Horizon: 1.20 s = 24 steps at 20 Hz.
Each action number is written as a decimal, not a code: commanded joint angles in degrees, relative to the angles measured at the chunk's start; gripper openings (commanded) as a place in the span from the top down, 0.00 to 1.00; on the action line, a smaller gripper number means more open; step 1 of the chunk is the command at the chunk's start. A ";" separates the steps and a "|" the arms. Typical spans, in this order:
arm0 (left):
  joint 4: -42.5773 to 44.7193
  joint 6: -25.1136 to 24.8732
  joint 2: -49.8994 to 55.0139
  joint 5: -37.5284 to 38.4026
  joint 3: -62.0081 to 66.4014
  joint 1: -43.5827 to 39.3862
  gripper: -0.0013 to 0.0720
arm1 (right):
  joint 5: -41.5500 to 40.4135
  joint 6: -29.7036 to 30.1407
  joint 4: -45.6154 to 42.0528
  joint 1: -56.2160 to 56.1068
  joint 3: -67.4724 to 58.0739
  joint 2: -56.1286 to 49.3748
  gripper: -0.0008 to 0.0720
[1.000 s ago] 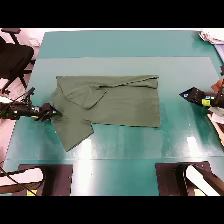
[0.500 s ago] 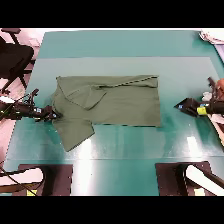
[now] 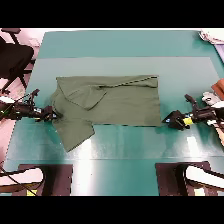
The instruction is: Fold the shirts.
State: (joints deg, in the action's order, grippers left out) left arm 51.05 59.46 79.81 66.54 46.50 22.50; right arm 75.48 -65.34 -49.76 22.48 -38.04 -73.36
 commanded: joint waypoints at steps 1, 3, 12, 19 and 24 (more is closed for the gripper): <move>-0.15 0.04 -0.07 0.35 0.04 -0.02 0.94 | -5.31 0.15 -0.76 -5.40 0.61 -0.72 0.20; -0.17 0.04 -0.07 0.42 0.07 -0.02 0.94 | -8.00 -0.85 -0.70 -7.45 0.63 -0.72 0.20; -0.50 0.07 -0.07 0.61 0.04 -0.02 0.94 | -11.17 -0.98 6.60 -8.76 0.63 -0.74 0.61; -10.95 -0.68 -0.39 9.49 3.41 0.00 0.94 | -8.72 1.95 13.31 -8.83 0.55 3.32 0.96; -18.91 -0.98 -13.79 15.74 10.34 0.00 0.94 | -11.52 0.48 17.05 -8.81 -5.18 20.76 0.96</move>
State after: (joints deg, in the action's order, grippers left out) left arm 36.95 58.54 72.64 78.30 53.36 22.46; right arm 65.08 -64.16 -35.33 13.69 -39.94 -60.88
